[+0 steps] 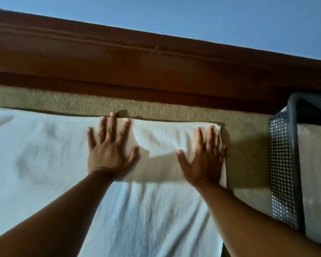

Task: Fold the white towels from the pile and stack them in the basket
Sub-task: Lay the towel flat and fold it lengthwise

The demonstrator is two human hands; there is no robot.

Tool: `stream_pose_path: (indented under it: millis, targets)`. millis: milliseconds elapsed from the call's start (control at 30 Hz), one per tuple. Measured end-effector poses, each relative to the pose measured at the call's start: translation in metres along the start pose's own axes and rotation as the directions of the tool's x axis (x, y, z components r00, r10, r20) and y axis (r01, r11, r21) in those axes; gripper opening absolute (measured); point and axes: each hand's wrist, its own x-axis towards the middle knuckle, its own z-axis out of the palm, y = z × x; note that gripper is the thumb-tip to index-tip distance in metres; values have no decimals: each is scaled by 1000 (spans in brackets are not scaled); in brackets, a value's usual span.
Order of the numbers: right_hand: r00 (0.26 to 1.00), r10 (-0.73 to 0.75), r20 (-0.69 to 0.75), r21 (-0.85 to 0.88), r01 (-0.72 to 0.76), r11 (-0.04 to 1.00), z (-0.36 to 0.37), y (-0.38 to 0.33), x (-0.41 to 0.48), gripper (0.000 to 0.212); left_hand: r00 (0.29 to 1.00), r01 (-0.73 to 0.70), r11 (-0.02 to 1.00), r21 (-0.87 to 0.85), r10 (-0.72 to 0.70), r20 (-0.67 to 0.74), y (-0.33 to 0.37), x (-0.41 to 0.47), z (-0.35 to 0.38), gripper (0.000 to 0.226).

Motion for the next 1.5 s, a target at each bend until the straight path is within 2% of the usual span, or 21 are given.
stream_pose_path:
  millis: [400, 1033, 1133, 1300, 1400, 1500]
  targets:
    - [1000, -27, -1, 13, 27, 1000, 1, 3, 2, 89, 999, 2, 999, 36, -1, -33, 0, 0, 2, 84]
    - [997, -28, -69, -26, 26, 999, 10, 2, -2, 84, 988, -16, 998, -65, 6, -151, -5, -3, 10, 76]
    - [999, -18, -42, -40, 17, 999, 9, 0, -2, 83, 991, -34, 996, -79, 24, -128, -8, -2, 9, 76]
    - [994, 55, 90, 4, -56, 998, 9, -37, -35, 80, 986, -162, 972, -173, 152, -71, -31, -42, 7, 72]
    - [998, -16, 56, 1, 16, 1000, 29, -94, -96, 79, 996, -64, 974, -218, 50, -71, -63, -114, 25, 64]
    - [993, -112, 43, 28, 111, 993, 49, -171, -145, 77, 979, 186, 949, -254, -201, -35, -124, -200, 38, 67]
